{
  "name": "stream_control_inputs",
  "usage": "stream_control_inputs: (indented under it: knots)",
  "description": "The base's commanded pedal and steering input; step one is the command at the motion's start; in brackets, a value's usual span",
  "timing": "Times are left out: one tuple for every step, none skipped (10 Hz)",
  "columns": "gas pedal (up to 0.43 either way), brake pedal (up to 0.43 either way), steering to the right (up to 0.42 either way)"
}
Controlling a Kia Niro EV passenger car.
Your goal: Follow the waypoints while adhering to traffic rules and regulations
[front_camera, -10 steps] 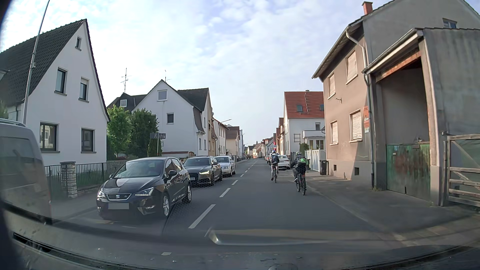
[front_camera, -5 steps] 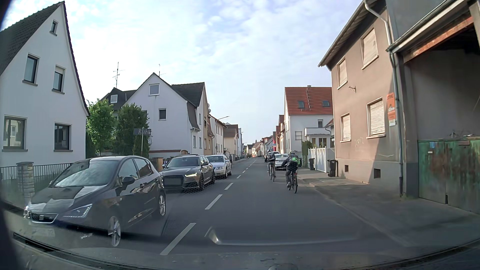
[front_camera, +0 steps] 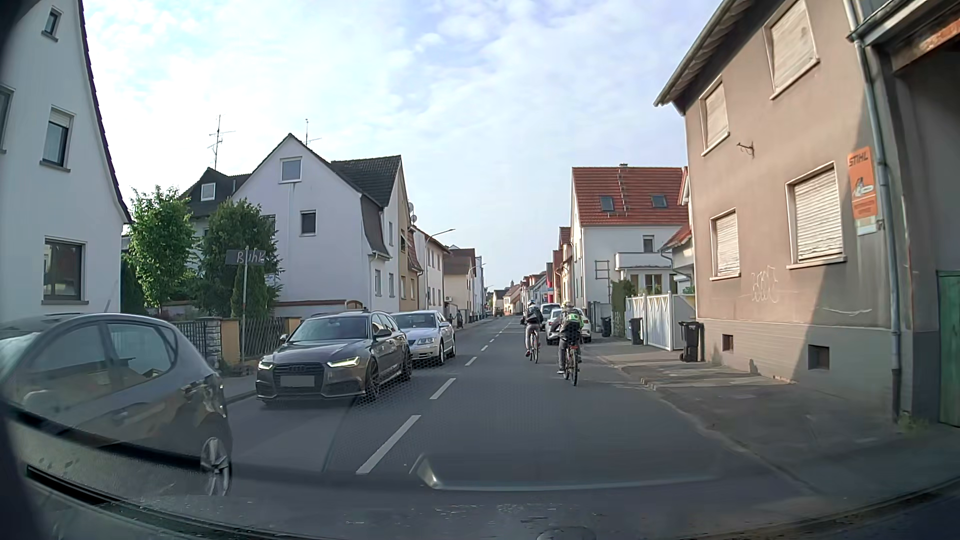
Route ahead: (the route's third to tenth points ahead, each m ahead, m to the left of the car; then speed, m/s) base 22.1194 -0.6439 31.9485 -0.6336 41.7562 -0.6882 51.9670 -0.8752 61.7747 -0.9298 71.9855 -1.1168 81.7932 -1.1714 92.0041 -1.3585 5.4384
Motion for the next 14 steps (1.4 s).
stream_control_inputs:
  knots:
    - [0.079,0.000,-0.004]
    - [0.079,0.000,-0.004]
    - [0.079,0.000,-0.004]
    - [0.079,0.000,-0.004]
    - [0.079,0.000,-0.004]
    - [0.079,0.000,-0.004]
    - [0.079,0.000,-0.004]
    - [0.079,0.000,-0.004]
    - [0.079,0.000,-0.004]
    - [0.079,0.000,-0.004]
    - [0.079,0.000,-0.004]
    - [0.079,0.000,-0.004]
    - [0.079,0.000,-0.004]
    - [0.079,0.000,-0.004]
